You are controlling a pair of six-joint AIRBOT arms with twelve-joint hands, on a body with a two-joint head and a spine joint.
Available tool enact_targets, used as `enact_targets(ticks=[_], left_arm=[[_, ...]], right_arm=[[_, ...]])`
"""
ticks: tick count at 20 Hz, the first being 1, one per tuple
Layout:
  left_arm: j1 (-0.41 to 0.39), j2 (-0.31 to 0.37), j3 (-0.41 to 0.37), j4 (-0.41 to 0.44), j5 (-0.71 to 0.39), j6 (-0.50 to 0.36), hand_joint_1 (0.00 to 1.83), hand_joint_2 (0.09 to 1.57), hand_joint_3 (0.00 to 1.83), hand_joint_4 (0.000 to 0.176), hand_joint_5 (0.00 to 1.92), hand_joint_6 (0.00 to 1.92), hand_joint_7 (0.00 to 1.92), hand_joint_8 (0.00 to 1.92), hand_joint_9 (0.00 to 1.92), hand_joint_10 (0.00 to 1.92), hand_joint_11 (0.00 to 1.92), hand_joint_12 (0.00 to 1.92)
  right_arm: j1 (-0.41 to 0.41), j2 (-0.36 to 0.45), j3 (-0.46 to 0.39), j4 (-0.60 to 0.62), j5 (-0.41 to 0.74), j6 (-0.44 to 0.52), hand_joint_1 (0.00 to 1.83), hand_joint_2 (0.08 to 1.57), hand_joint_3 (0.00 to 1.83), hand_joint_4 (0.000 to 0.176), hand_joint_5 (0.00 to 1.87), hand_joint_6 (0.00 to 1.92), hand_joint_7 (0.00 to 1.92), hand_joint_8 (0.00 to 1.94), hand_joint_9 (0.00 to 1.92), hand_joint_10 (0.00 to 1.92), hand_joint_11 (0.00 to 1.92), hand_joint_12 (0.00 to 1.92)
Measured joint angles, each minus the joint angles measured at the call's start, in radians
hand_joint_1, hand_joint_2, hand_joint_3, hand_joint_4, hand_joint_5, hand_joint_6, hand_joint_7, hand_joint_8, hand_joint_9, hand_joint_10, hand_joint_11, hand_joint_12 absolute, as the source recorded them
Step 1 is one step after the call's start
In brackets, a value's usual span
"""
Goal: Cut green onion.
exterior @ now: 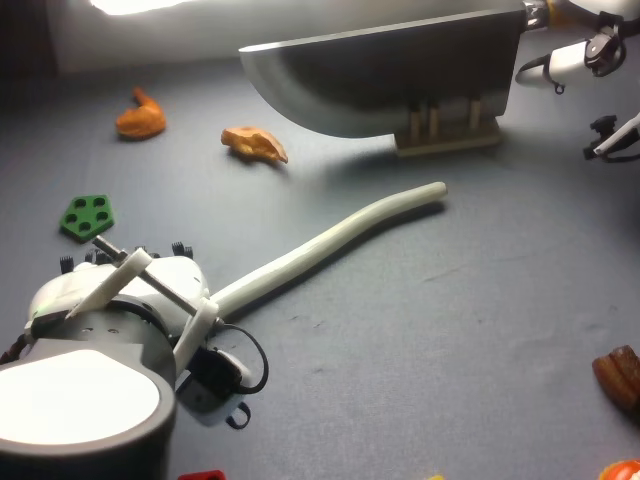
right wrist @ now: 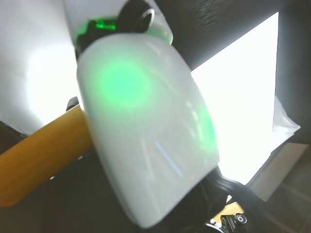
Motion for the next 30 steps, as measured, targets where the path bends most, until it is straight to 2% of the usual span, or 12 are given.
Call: enact_targets(ticks=[1, 3, 8, 9, 10, 11, 12, 13, 15, 16, 21, 30], left_arm=[[0.001, -0.006, -0.001, 0.002, 0.003, 0.001, 0.86, 1.18, 0.0, 0.018, 0.27, 0.01, 0.27, 0.0, 0.21, 0.01, 0.0, 0.47], [0.016, -0.027, -0.002, 0.009, 0.01, -0.024, 0.86, 1.19, 0.0, 0.018, 0.27, 0.01, 0.27, 0.0, 0.2, 0.0, 0.0, 0.47], [0.047, -0.042, -0.005, 0.044, 0.011, -0.085, 0.86, 1.19, 0.0, 0.018, 0.27, 0.01, 0.27, 0.0, 0.2, 0.0, 0.0, 0.47], [0.051, -0.042, -0.005, 0.045, 0.011, -0.095, 0.86, 1.18, 0.0, 0.029, 0.27, 0.0, 0.24, 0.0, 0.2, 0.0, 0.0, 0.49], [0.06, -0.042, -0.005, 0.046, 0.011, -0.107, 0.86, 1.18, 0.0, 0.03, 0.27, 0.0, 0.22, 0.0, 0.19, 0.0, 0.0, 0.5], [0.063, -0.045, -0.005, 0.042, 0.014, -0.111, 0.84, 1.19, 0.0, 0.032, 0.27, 0.0, 0.21, 0.0, 0.18, 0.0, 0.0, 0.51], [0.063, -0.048, -0.005, 0.04, 0.013, -0.111, 0.84, 1.19, 0.0, 0.033, 0.27, 0.0, 0.21, 0.0, 0.18, 0.0, 0.0, 0.51], [0.063, -0.048, -0.005, 0.042, 0.012, -0.113, 0.84, 1.18, 0.0, 0.033, 0.28, 0.0, 0.22, 0.0, 0.18, 0.0, 0.0, 0.56], [0.063, -0.048, -0.005, 0.045, 0.017, -0.114, 0.84, 1.18, 0.0, 0.034, 0.27, 0.0, 0.22, 0.0, 0.18, 0.0, 0.0, 0.58], [0.063, -0.048, -0.005, 0.045, 0.021, -0.114, 0.81, 1.19, 0.0, 0.038, 0.26, 0.0, 0.22, 0.0, 0.18, 0.0, 0.0, 0.57], [0.071, -0.049, 0.005, 0.042, 0.032, -0.184, 0.83, 1.18, 0.0, 0.033, 0.27, 0.0, 0.24, 0.0, 0.2, 0.01, 0.0, 0.58], [0.082, -0.067, 0.036, 0.018, 0.027, -0.219, 0.8, 1.19, 0.0, 0.039, 0.26, 0.0, 0.24, 0.0, 0.17, 0.0, 0.0, 0.52]], right_arm=[[0.0, 0.0, 0.0, 0.0, 0.0, 0.0, 0.94, 1.0, 0.0, 0.0, 0.25, 0.81, 0.37, 0.6, 0.18, 0.83, 0.0, 0.99], [0.0, 0.0, 0.001, 0.0, 0.0, 0.001, 0.93, 0.99, 0.0, 0.0, 0.18, 1.06, 0.26, 0.92, 0.12, 1.04, 0.0, 1.06], [0.0, 0.0, 0.005, -0.001, 0.001, 0.002, 0.93, 0.99, 0.0, 0.0, 0.17, 1.08, 0.23, 0.98, 0.11, 1.06, 0.0, 1.07], [0.0, 0.0, 0.005, 0.0, 0.0, 0.003, 1.06, 0.99, 0.0, 0.0, 0.41, 1.75, 0.46, 1.69, 0.37, 1.75, 0.26, 1.75], [0.0, 0.0, 0.006, 0.0, 0.001, 0.006, 1.21, 1.02, 0.01, 0.0, 0.59, 1.89, 0.67, 1.89, 0.64, 1.89, 0.52, 1.89], [0.0, 0.0, 0.006, 0.0, 0.005, 0.008, 1.41, 1.03, 0.01, 0.0, 0.75, 1.91, 0.91, 1.93, 0.95, 1.91, 0.83, 1.91], [0.0, 0.0, 0.006, 0.0, 0.006, 0.008, 1.45, 1.04, 0.01, 0.0, 0.79, 1.92, 0.98, 1.94, 1.03, 1.92, 0.92, 1.92], [0.0, -0.001, 0.006, -0.001, 0.005, 0.009, 1.68, 1.09, 0.05, 0.0, 1.15, 1.92, 1.35, 1.94, 1.42, 1.92, 1.38, 1.92], [0.0, 0.0, 0.007, 0.002, 0.006, 0.013, 1.75, 0.98, 0.31, 0.156, 1.3, 1.92, 1.52, 1.94, 1.59, 1.92, 1.57, 1.92], [0.0, 0.0, 0.007, 0.009, 0.008, 0.026, 1.73, 0.91, 0.49, 0.172, 1.32, 1.92, 1.54, 1.94, 1.62, 1.92, 1.6, 1.92], [0.0, 0.0, 0.007, 0.012, 0.016, 0.022, 1.7, 0.76, 0.81, 0.176, 1.42, 1.92, 1.58, 1.94, 1.68, 1.92, 1.69, 1.92], [0.0, 0.0, 0.011, -0.005, 0.051, 0.012, 1.71, 0.71, 0.89, 0.176, 1.39, 1.92, 1.58, 1.94, 1.64, 1.92, 1.66, 1.92]])
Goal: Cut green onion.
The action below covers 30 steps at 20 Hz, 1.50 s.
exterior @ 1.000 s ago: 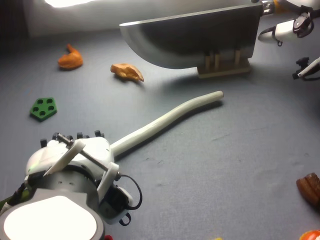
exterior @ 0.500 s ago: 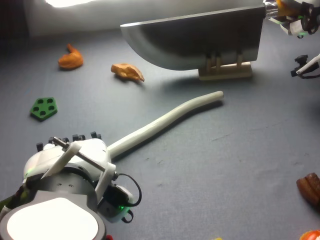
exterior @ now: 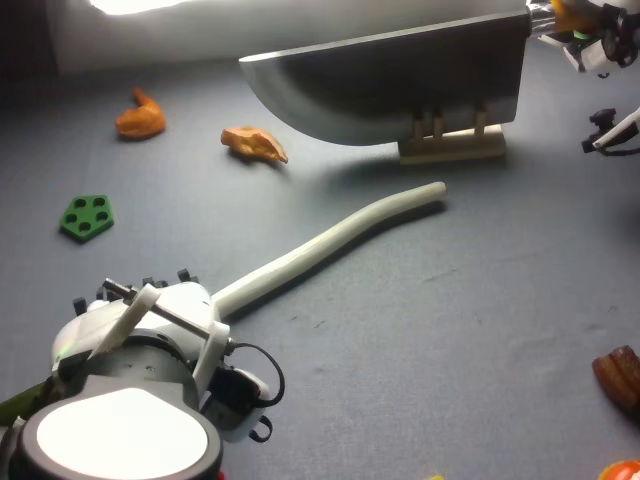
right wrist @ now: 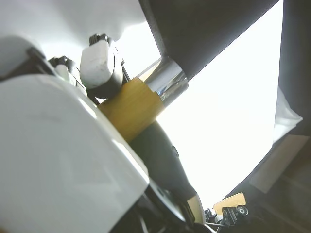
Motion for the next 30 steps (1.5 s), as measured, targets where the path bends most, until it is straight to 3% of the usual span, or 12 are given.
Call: enact_targets(ticks=[4, 7, 10, 17, 21, 24, 25, 27, 28, 30], left_arm=[[0.0, -0.001, 0.026, 0.001, 0.0, -0.024, 0.86, 1.18, 0.0, 0.024, 0.31, 0.02, 0.23, 0.0, 0.15, 0.0, 0.0, 0.47], [0.006, -0.006, 0.039, -0.003, 0.003, -0.039, 0.79, 1.19, 0.0, 0.038, 0.27, 0.0, 0.24, 0.0, 0.16, 0.0, 0.0, 0.49], [0.012, -0.011, 0.04, -0.013, 0.002, -0.044, 0.82, 1.19, 0.0, 0.027, 0.27, 0.01, 0.27, 0.0, 0.22, 0.01, 0.0, 0.54], [0.019, -0.024, 0.056, -0.032, 0.001, -0.088, 0.79, 1.19, 0.0, 0.032, 0.28, 0.01, 0.22, 0.0, 0.18, 0.0, 0.0, 0.54], [0.021, -0.031, 0.077, -0.032, 0.001, -0.124, 0.92, 1.15, 0.0, 0.021, 0.37, 0.02, 0.24, 0.01, 0.16, 0.0, 0.0, 0.56], [0.026, -0.038, 0.088, -0.038, -0.001, -0.128, 0.94, 1.14, 0.0, 0.022, 0.35, 0.0, 0.26, 0.01, 0.16, 0.01, 0.0, 0.54], [0.026, -0.038, 0.089, -0.039, -0.002, -0.128, 0.95, 1.15, 0.0, 0.01, 0.32, 0.0, 0.25, 0.0, 0.17, 0.01, 0.0, 0.55], [0.03, -0.038, 0.101, -0.039, 0.0, -0.128, 0.86, 1.19, 0.01, 0.019, 0.28, 0.0, 0.22, 0.0, 0.15, 0.0, 0.0, 0.45], [0.03, -0.038, 0.102, -0.038, 0.005, -0.129, 0.9, 1.16, 0.0, 0.025, 0.31, 0.01, 0.25, 0.01, 0.19, 0.01, 0.0, 0.54], [0.03, -0.038, 0.103, -0.036, 0.002, -0.141, 0.92, 1.16, 0.0, 0.025, 0.27, 0.0, 0.24, 0.0, 0.19, 0.01, 0.0, 0.55]], right_arm=[[-0.012, 0.001, 0.001, 0.011, 0.057, -0.023, 1.69, 0.74, 0.85, 0.176, 1.39, 1.92, 1.54, 1.94, 1.62, 1.92, 1.64, 1.92], [-0.012, 0.002, 0.001, 0.05, 0.069, -0.035, 1.69, 0.74, 0.85, 0.176, 1.41, 1.92, 1.55, 1.94, 1.62, 1.92, 1.64, 1.92], [-0.003, 0.005, 0.001, 0.048, 0.074, -0.034, 1.67, 0.74, 0.84, 0.176, 1.38, 1.92, 1.55, 1.94, 1.62, 1.92, 1.63, 1.92], [0.061, 0.037, -0.002, 0.053, 0.095, 0.015, 1.68, 0.74, 0.84, 0.176, 1.35, 1.92, 1.51, 1.94, 1.6, 1.92, 1.62, 1.92], [0.083, 0.104, -0.104, 0.031, 0.096, 0.009, 1.69, 0.74, 0.86, 0.176, 1.33, 1.92, 1.52, 1.94, 1.61, 1.92, 1.64, 1.92], [0.094, 0.15, -0.225, 0.05, 0.11, -0.117, 1.67, 0.73, 0.87, 0.176, 1.34, 1.92, 1.56, 1.94, 1.63, 1.92, 1.64, 1.92], [0.095, 0.165, -0.274, 0.093, 0.112, -0.181, 1.68, 0.72, 0.9, 0.176, 1.35, 1.92, 1.58, 1.94, 1.64, 1.92, 1.65, 1.92], [0.096, 0.2, -0.372, 0.183, 0.115, -0.311, 1.66, 0.7, 0.91, 0.176, 1.36, 1.92, 1.59, 1.94, 1.64, 1.92, 1.65, 1.92], [0.096, 0.21, -0.402, 0.216, 0.116, -0.359, 1.67, 0.7, 0.91, 0.176, 1.34, 1.92, 1.57, 1.94, 1.65, 1.92, 1.66, 1.92], [0.096, 0.234, -0.477, 0.341, 0.116, -0.496, 1.66, 0.71, 0.92, 0.176, 1.34, 1.92, 1.56, 1.94, 1.64, 1.92, 1.66, 1.92]])
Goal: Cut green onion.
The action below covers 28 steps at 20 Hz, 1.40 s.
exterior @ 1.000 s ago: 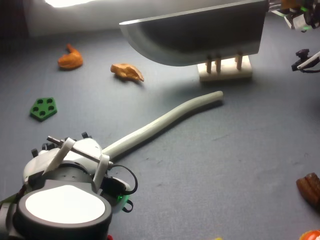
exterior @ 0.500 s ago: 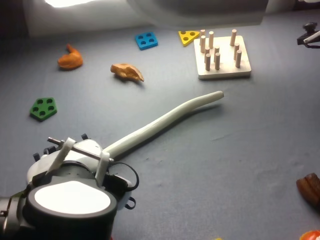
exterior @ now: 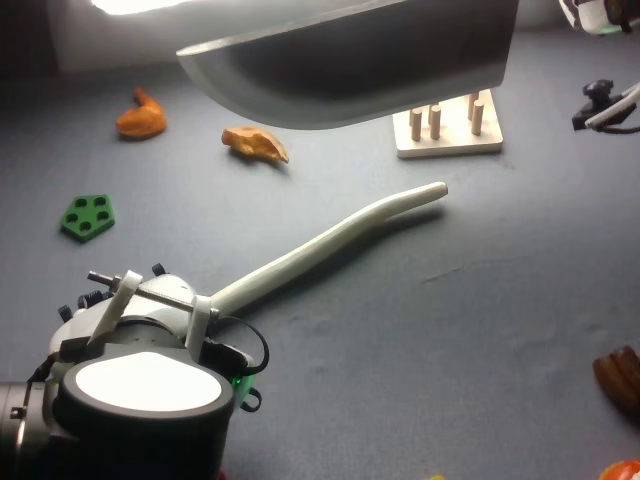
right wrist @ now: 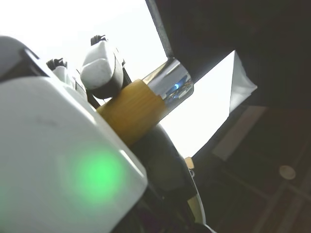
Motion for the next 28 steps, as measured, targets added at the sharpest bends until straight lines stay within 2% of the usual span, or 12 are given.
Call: enact_targets(ticks=[3, 4, 6, 7, 8, 12, 13, 15, 17, 20, 23, 28], left_arm=[[0.0, 0.0, 0.012, 0.001, -0.002, -0.001, 0.86, 1.2, 0.01, 0.045, 0.15, 0.0, 0.09, 0.0, 0.1, 0.0, 0.0, 0.46], [0.0, 0.0, 0.014, 0.007, -0.002, -0.001, 0.85, 1.21, 0.01, 0.047, 0.14, 0.0, 0.07, 0.0, 0.09, 0.0, 0.0, 0.46], [0.0, 0.0, 0.022, 0.006, -0.003, -0.002, 0.85, 1.21, 0.01, 0.052, 0.14, 0.01, 0.09, 0.01, 0.11, 0.01, 0.0, 0.52], [0.0, 0.0, 0.024, 0.006, -0.003, -0.002, 0.82, 1.22, 0.01, 0.049, 0.14, 0.0, 0.12, 0.01, 0.13, 0.01, 0.0, 0.56], [0.0, 0.0, 0.026, 0.006, -0.003, -0.002, 0.84, 1.22, 0.01, 0.034, 0.18, 0.02, 0.16, 0.02, 0.15, 0.02, 0.0, 0.56], [0.014, 0.0, 0.025, -0.004, -0.004, -0.002, 0.9, 1.17, 0.0, 0.025, 0.32, 0.02, 0.27, 0.01, 0.19, 0.01, 0.0, 0.54], [0.014, 0.0, 0.021, -0.009, -0.003, -0.002, 0.88, 1.18, 0.0, 0.019, 0.34, 0.02, 0.24, 0.0, 0.17, 0.01, 0.0, 0.44], [0.014, 0.0, 0.012, -0.008, -0.009, -0.003, 0.84, 1.19, 0.0, 0.007, 0.33, 0.0, 0.18, 0.0, 0.14, 0.0, 0.0, 0.44], [0.024, 0.0, 0.007, 0.0, -0.003, -0.005, 0.92, 1.16, 0.0, 0.0, 0.33, 0.0, 0.22, 0.01, 0.18, 0.01, 0.0, 0.5], [0.031, 0.0, -0.009, 0.003, -0.008, -0.005, 0.82, 1.21, 0.01, 0.025, 0.18, 0.0, 0.19, 0.0, 0.12, 0.0, 0.0, 0.49], [0.04, 0.0, -0.023, -0.008, -0.007, -0.004, 0.72, 1.25, 0.02, 0.056, 0.07, 0.0, 0.12, 0.0, 0.08, 0.0, 0.0, 0.36], [0.048, 0.0, -0.04, -0.008, -0.009, -0.004, 0.8, 1.21, 0.0, 0.048, 0.1, 0.0, 0.17, 0.01, 0.11, 0.01, 0.0, 0.39]], right_arm=[[-0.012, 0.048, -0.132, 0.166, 0.056, -0.167, 1.65, 0.71, 0.92, 0.176, 1.33, 1.92, 1.55, 1.94, 1.66, 1.92, 1.68, 1.92], [-0.037, 0.059, -0.19, 0.233, 0.134, -0.198, 1.64, 0.72, 0.92, 0.176, 1.26, 1.92, 1.5, 1.94, 1.65, 1.92, 1.67, 1.92], [-0.064, 0.063, -0.263, 0.272, 0.241, -0.289, 1.62, 0.72, 0.91, 0.176, 1.2, 1.9, 1.4, 1.94, 1.6, 1.92, 1.62, 1.92], [-0.063, 0.072, -0.311, 0.317, 0.276, -0.338, 1.64, 0.72, 0.91, 0.176, 1.2, 1.91, 1.42, 1.94, 1.61, 1.92, 1.62, 1.92], [-0.062, 0.074, -0.343, 0.377, 0.311, -0.385, 1.64, 0.73, 0.9, 0.176, 1.29, 1.92, 1.49, 1.94, 1.63, 1.92, 1.64, 1.92], [-0.083, 0.07, -0.453, 0.534, 0.469, -0.541, 1.66, 0.67, 0.95, 0.176, 1.26, 1.92, 1.53, 1.94, 1.62, 1.92, 1.64, 1.92], [-0.082, 0.063, -0.464, 0.568, 0.493, -0.562, 1.65, 0.68, 0.95, 0.176, 1.3, 1.92, 1.54, 1.94, 1.62, 1.92, 1.64, 1.92], [-0.062, 0.032, -0.467, 0.704, 0.534, -0.623, 1.65, 0.72, 0.89, 0.176, 1.27, 1.92, 1.51, 1.94, 1.61, 1.92, 1.62, 1.92], [-0.063, -0.001, -0.451, 0.769, 0.55, -0.64, 1.67, 0.73, 0.86, 0.176, 1.3, 1.92, 1.51, 1.94, 1.61, 1.92, 1.64, 1.92], [-0.062, -0.021, -0.451, 0.762, 0.588, -0.593, 1.64, 0.77, 0.8, 0.176, 1.32, 1.92, 1.5, 1.94, 1.58, 1.92, 1.6, 1.92], [-0.062, -0.051, -0.43, 0.756, 0.612, -0.586, 1.62, 0.82, 0.74, 0.176, 1.34, 1.92, 1.51, 1.94, 1.58, 1.92, 1.59, 1.92], [-0.063, -0.09, -0.38, 0.698, 0.623, -0.581, 1.64, 0.79, 0.75, 0.176, 1.38, 1.92, 1.53, 1.94, 1.61, 1.92, 1.64, 1.92]])
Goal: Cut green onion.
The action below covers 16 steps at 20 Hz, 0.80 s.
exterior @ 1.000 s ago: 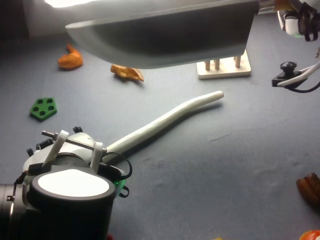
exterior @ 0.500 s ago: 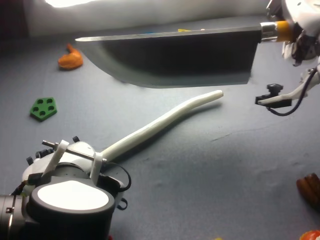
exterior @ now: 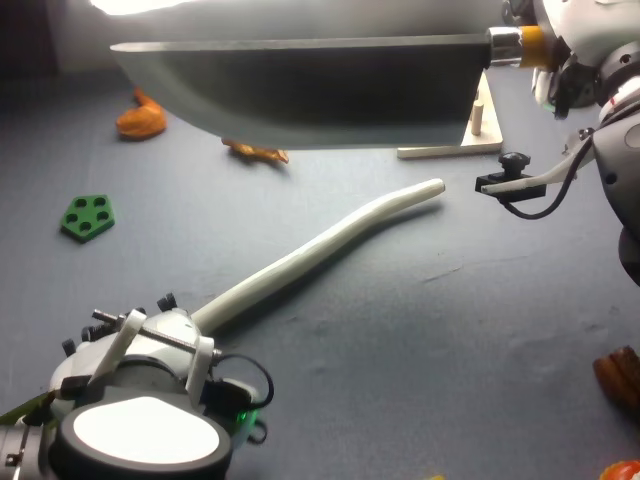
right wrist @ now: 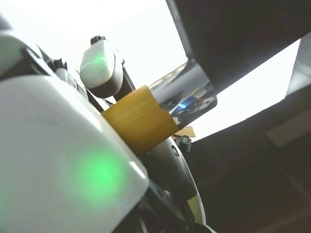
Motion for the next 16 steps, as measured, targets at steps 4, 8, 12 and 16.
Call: enact_targets(ticks=[4, 8, 12, 16], left_arm=[[0.01, 0.0, -0.003, 0.008, -0.001, 0.0, 0.66, 1.26, 0.01, 0.055, 0.01, 0.0, 0.12, 0.0, 0.1, 0.0, 0.0, 0.38], [0.023, 0.0, -0.016, 0.019, -0.008, 0.001, 0.74, 1.23, 0.0, 0.056, 0.04, 0.0, 0.11, 0.0, 0.09, 0.0, 0.0, 0.4], [0.04, 0.0, -0.027, 0.057, -0.006, 0.002, 0.75, 1.24, 0.0, 0.042, 0.07, 0.0, 0.17, 0.01, 0.11, 0.01, 0.0, 0.44], [0.064, 0.0, -0.045, 0.128, -0.009, 0.004, 0.8, 1.23, 0.0, 0.038, 0.09, 0.01, 0.19, 0.0, 0.12, 0.0, 0.0, 0.46]], right_arm=[[-0.007, -0.009, 0.012, -0.012, 0.011, 0.003, 1.6, 0.83, 0.7, 0.176, 1.35, 1.92, 1.54, 1.94, 1.62, 1.92, 1.62, 1.92], [-0.021, -0.017, 0.012, -0.036, 0.022, 0.002, 1.61, 0.86, 0.63, 0.176, 1.34, 1.92, 1.53, 1.94, 1.6, 1.92, 1.6, 1.92], [-0.047, -0.029, 0.012, -0.034, 0.018, -0.013, 1.64, 0.87, 0.63, 0.176, 1.31, 1.92, 1.53, 1.94, 1.6, 1.92, 1.61, 1.92], [-0.058, -0.046, 0.012, -0.024, 0.018, -0.018, 1.65, 0.85, 0.63, 0.176, 1.3, 1.92, 1.53, 1.94, 1.59, 1.92, 1.6, 1.92]])
